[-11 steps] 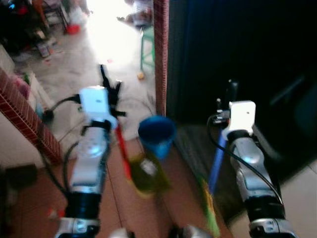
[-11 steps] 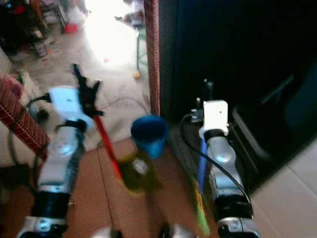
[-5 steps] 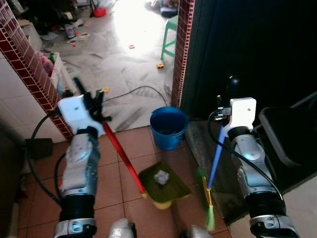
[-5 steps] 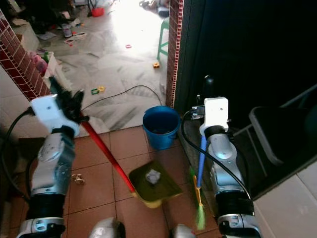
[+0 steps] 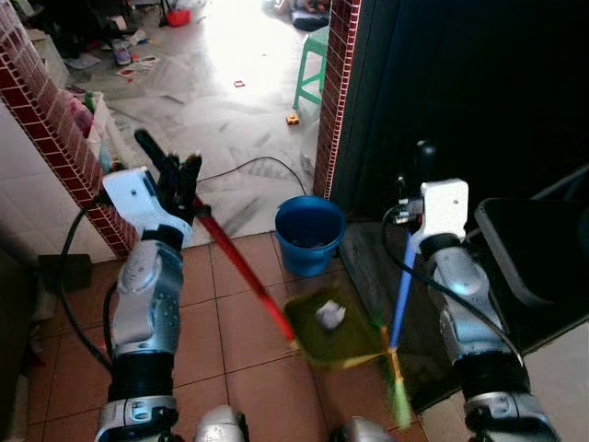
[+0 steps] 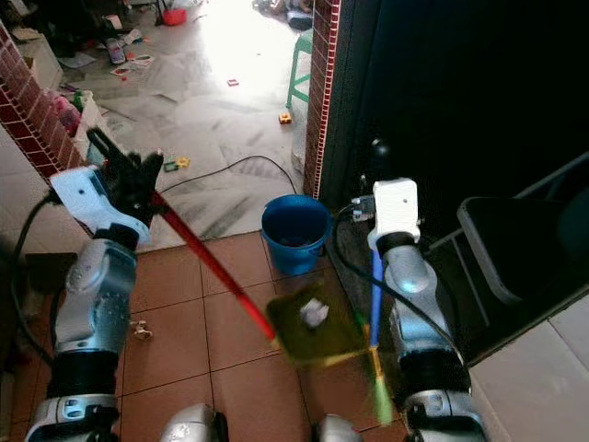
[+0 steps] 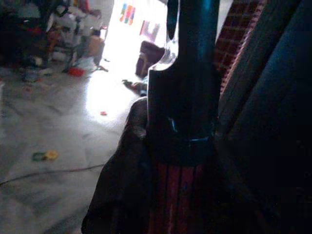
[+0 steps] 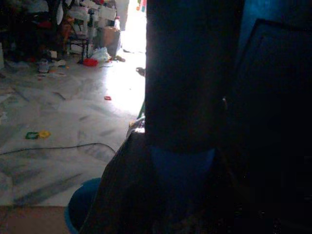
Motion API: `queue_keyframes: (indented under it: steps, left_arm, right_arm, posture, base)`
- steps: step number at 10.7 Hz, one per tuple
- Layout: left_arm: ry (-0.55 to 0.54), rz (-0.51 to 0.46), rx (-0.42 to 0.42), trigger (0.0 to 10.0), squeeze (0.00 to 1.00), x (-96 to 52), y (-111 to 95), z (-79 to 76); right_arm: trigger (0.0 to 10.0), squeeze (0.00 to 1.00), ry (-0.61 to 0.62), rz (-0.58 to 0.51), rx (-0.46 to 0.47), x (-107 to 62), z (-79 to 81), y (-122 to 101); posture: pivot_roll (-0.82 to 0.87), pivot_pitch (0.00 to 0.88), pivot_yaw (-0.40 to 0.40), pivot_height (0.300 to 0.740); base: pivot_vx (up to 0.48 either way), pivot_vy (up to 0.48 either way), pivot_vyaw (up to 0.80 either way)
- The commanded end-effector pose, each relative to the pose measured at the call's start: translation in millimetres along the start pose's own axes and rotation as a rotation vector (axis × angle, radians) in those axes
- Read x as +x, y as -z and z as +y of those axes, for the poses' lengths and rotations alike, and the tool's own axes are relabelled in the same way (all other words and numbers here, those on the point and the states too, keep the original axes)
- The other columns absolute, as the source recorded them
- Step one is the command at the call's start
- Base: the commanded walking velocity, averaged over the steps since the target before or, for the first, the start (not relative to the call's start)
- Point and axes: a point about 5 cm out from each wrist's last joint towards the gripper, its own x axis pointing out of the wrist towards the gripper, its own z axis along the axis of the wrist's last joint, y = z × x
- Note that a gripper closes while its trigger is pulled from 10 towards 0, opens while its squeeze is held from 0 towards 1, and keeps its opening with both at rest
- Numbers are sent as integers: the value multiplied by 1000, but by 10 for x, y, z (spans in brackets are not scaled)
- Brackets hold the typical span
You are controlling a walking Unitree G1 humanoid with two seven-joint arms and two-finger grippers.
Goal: Sweep floor
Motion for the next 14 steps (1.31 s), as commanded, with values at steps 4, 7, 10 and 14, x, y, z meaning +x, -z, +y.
queue_keyframes:
  steps: [4, 7, 10, 14]
  left_arm:
    - [42, -303, -7, 10000, 0, 307, -727, -107]
    - [17, -359, 52, 10000, 0, 465, -907, -61]
    - [30, -403, 104, 10000, 0, 613, -1020, -105]
    - [68, -409, 123, 10000, 0, 662, -1005, -179]
  right_arm:
    - [10000, 0, -24, -57, -36, 76, 7, -99]
    - [10000, 0, -26, -59, -39, 69, 45, -84]
    - [10000, 0, -13, -52, -30, 16, 46, -45]
    - [10000, 0, -7, -47, -16, -19, 77, -29]
  posture:
    - [-75, 0, -31, 740]
    - [-74, 0, -20, 740]
    - [-74, 0, -1, 740]
    - [-72, 0, 11, 740]
  base:
    - [0, 0, 0]
    - [0, 0, 0]
    - [0, 0, 0]
    - [304, 0, 0]
